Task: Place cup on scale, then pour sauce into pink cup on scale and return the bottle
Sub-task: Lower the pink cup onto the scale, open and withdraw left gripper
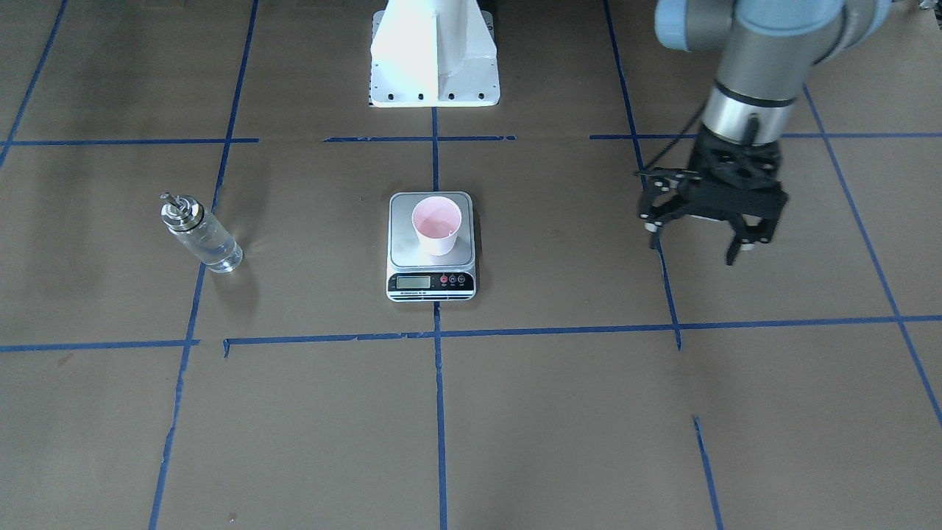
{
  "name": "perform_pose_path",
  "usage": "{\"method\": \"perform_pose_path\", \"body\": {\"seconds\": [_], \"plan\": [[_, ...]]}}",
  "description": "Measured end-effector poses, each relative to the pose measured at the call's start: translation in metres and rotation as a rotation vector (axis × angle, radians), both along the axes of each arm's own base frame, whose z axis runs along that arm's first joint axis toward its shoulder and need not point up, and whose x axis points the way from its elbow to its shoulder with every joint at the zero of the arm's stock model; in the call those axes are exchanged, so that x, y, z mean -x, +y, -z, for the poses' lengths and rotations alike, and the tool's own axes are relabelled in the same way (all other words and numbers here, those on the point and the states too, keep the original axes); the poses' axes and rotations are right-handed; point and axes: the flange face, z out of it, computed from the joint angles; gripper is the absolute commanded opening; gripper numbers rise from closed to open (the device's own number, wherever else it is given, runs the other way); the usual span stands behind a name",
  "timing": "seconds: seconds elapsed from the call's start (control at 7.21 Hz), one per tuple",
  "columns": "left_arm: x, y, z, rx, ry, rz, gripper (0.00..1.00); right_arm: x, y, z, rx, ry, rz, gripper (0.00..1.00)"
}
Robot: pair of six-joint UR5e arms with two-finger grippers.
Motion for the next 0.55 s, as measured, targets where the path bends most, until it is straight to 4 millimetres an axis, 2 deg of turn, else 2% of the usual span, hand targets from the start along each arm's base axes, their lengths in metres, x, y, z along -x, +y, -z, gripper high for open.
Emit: {"method": "perform_pose_path", "body": {"seconds": [0.14,0.28,0.42,0.55], "plan": [[0.07,-0.011,-0.049,0.025,-0.038,-0.023,1.0,0.034,0.008,0.03,0.022,-0.016,-0.003,1.0],[0.126,-0.01,-0.108,0.118,-0.032,-0.03,1.0,0.062,0.018,0.059,0.042,-0.026,-0.001,1.0],[0.186,0.002,-0.176,0.225,-0.001,-0.014,1.0,0.083,0.03,0.091,0.067,-0.017,0.003,1.0],[0.246,0.025,-0.232,0.242,0.005,-0.017,1.0,0.101,0.042,0.119,0.088,0.014,0.0,1.0]]}}
